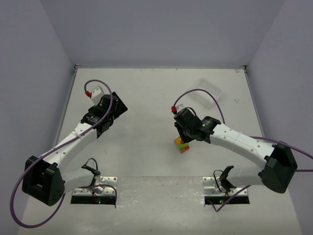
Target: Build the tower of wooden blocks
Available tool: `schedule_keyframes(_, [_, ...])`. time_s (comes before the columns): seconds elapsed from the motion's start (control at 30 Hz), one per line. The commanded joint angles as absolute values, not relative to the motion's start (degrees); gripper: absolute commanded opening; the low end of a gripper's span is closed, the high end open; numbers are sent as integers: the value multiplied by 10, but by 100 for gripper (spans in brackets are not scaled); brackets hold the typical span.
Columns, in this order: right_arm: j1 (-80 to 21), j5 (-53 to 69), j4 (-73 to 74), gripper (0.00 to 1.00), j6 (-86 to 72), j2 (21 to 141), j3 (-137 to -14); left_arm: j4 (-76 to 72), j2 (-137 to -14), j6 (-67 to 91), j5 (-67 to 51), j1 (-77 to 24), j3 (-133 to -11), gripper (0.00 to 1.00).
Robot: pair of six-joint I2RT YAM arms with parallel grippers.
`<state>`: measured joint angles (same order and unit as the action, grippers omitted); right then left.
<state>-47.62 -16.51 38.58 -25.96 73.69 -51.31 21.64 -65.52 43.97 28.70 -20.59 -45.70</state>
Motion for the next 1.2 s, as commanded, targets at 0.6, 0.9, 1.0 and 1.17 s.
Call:
schedule_keyframes(0.6, [-475, -178, 364, 31, -271, 740, -510, 194, -640, 434, 284, -204, -453, 100])
schedule_keyframes(0.9, [-475, -178, 364, 34, -272, 745, -511, 192, -640, 435, 284, -204, -453, 100])
schedule_keyframes(1.0, [-475, -178, 364, 36, -273, 745, -510, 192, -639, 436, 285, -204, -452, 100])
schedule_keyframes(1.17, [-475, -178, 364, 38, -275, 745, -510, 192, -637, 437, 284, -204, -451, 100])
